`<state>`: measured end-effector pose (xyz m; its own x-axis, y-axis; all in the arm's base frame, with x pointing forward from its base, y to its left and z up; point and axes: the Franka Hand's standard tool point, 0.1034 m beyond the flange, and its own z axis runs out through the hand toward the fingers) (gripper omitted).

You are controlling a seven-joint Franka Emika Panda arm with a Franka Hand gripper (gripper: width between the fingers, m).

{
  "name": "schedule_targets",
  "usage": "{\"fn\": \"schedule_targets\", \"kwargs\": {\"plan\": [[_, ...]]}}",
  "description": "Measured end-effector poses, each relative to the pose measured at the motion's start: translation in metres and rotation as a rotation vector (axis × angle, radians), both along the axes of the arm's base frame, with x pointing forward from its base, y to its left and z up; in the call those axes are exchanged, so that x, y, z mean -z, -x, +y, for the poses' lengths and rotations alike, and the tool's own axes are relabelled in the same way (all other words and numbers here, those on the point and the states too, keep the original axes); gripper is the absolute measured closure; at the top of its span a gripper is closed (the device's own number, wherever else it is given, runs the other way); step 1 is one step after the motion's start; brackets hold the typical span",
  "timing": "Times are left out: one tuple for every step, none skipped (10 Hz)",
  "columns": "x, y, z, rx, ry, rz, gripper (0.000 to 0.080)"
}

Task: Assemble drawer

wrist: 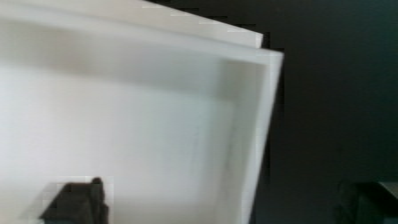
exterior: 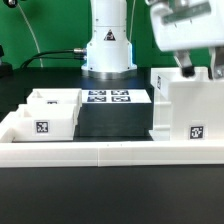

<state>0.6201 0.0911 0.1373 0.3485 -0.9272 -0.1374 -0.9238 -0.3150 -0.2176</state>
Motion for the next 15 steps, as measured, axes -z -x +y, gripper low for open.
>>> {"fn": "schedule_targets", "kwargs": {"plan": [[-0.006, 0.008, -0.007, -0.096, 0.007, -0.024, 0.015], [-0.012, 0.014, -0.018, -0.159, 0.001, -0.048, 0.015], [-0.011, 0.014, -0.018, -0.148, 0.0, -0.045, 0.015], [-0.01, 0.014, -0.018, -0.198, 0.011, -0.053, 0.015], [-0.009, 0.014, -0.019, -0.296, 0.028, -0.073, 0.015], [-0.006, 0.019, -0.02, -0.437, 0.074, -0.082, 0.015], [-0.005, 0.022, -0.026, -0.635, 0.129, -0.103, 0.015], [-0.003, 0.026, -0.039, -0.809, 0.163, -0.128, 0.015], [-0.003, 0.029, -0.058, -0.952, 0.19, -0.153, 0.015], [-0.001, 0.031, -0.078, -1.066, 0.209, -0.172, 0.015], [0.001, 0.032, -0.094, -1.13, 0.224, -0.18, 0.015], [0.001, 0.032, -0.088, -1.168, 0.232, -0.182, 0.015], [0.001, 0.032, -0.085, -1.185, 0.232, -0.186, 0.015], [0.002, 0.032, -0.087, -1.183, 0.232, -0.185, 0.015], [0.002, 0.032, -0.089, -1.18, 0.232, -0.184, 0.015]]}}
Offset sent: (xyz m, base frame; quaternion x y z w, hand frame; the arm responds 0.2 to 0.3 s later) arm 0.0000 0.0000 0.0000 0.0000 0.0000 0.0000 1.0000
